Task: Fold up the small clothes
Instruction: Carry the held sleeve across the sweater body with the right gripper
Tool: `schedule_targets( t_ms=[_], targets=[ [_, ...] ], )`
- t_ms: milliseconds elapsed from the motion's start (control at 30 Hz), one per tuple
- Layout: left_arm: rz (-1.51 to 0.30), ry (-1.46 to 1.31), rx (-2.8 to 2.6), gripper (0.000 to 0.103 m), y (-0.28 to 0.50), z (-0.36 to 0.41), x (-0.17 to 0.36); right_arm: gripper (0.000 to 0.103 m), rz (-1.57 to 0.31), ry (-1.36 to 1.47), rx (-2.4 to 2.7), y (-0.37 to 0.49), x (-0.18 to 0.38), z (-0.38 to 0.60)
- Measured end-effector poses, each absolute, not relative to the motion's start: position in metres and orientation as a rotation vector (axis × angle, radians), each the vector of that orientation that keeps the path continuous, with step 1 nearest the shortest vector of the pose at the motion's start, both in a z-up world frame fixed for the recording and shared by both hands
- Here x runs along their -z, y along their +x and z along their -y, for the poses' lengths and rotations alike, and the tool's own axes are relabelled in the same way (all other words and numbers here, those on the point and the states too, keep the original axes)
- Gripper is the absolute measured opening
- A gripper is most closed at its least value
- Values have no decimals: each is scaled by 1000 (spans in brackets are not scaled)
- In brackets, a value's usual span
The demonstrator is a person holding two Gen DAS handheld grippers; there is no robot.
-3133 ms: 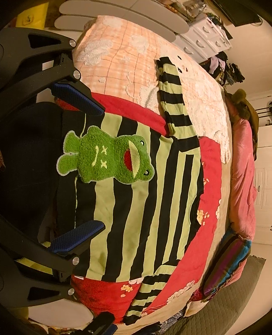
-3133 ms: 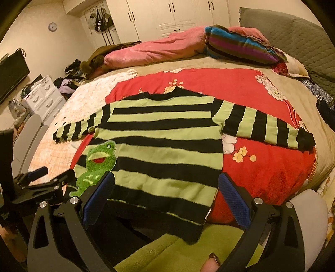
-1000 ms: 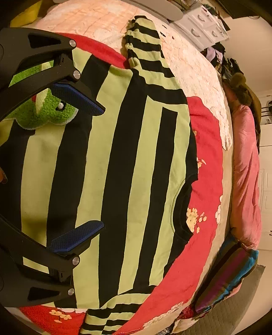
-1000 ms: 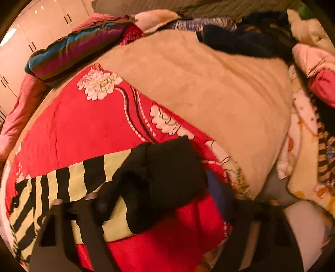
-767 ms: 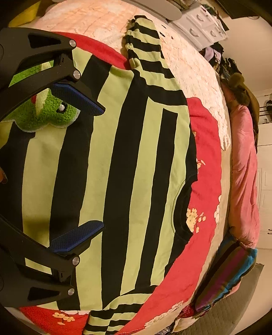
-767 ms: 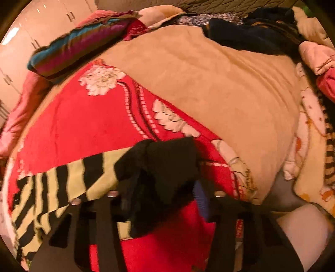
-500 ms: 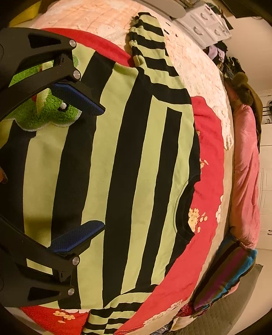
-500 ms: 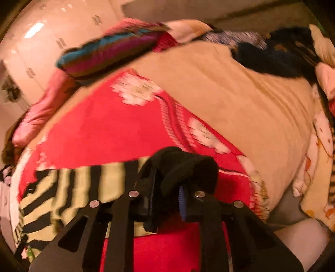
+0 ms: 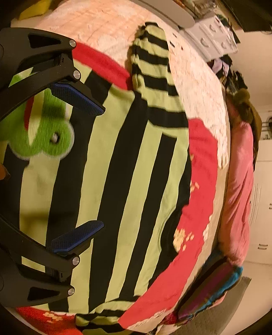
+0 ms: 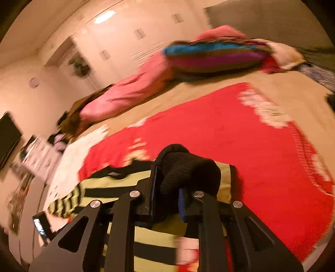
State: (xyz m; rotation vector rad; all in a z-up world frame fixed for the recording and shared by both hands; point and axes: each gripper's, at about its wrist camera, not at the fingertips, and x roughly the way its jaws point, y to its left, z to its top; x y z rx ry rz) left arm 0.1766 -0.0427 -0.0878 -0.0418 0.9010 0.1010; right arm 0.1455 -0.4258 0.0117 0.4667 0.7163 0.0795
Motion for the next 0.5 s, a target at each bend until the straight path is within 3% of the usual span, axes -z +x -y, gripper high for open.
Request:
schedule_targets(
  t_ms=[133, 300, 500],
  targets=[
    [-894, -67, -123, 94, 178, 27, 88, 15, -752, 462, -187, 172, -8, 370],
    [-894, -100, -142, 94, 179, 12, 92, 3, -783, 430, -277, 194, -5, 311],
    [-895, -98, -135, 94, 179, 9, 98, 3, -804, 418, -333, 205, -5, 279]
  ],
)
